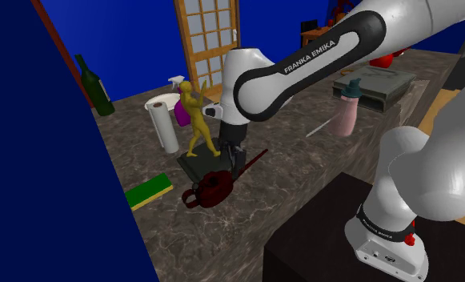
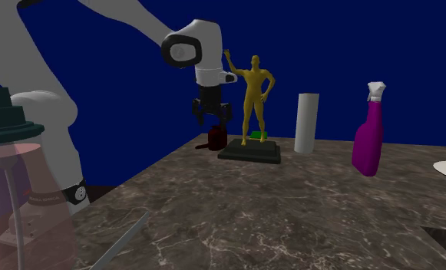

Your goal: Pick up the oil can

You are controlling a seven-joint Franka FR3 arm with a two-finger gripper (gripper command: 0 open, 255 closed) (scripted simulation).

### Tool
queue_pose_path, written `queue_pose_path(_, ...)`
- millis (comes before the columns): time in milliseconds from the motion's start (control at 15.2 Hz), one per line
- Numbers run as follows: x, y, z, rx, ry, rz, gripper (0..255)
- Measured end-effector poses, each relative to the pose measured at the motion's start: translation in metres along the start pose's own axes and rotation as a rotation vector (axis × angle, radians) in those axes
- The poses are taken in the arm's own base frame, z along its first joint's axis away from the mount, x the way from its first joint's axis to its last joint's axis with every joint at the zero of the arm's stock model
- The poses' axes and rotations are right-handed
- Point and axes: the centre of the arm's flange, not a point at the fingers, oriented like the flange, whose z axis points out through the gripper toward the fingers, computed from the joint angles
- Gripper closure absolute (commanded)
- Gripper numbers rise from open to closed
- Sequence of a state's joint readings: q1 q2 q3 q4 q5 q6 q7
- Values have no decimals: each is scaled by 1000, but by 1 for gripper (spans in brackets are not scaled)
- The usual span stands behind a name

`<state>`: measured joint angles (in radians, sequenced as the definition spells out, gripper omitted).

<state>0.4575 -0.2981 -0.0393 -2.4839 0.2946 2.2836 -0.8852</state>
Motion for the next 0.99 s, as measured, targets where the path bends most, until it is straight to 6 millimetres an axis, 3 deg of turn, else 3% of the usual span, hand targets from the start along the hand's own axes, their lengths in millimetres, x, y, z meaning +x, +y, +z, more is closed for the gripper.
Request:
queue_pose_path(396, -7, 3, 31, 2, 0, -9, 0)
queue_pose_path(462, -7, 3, 33, 1, 0, -9, 255)
queue_pose_path(990, -8, 3, 34, 0, 1, -9, 255)
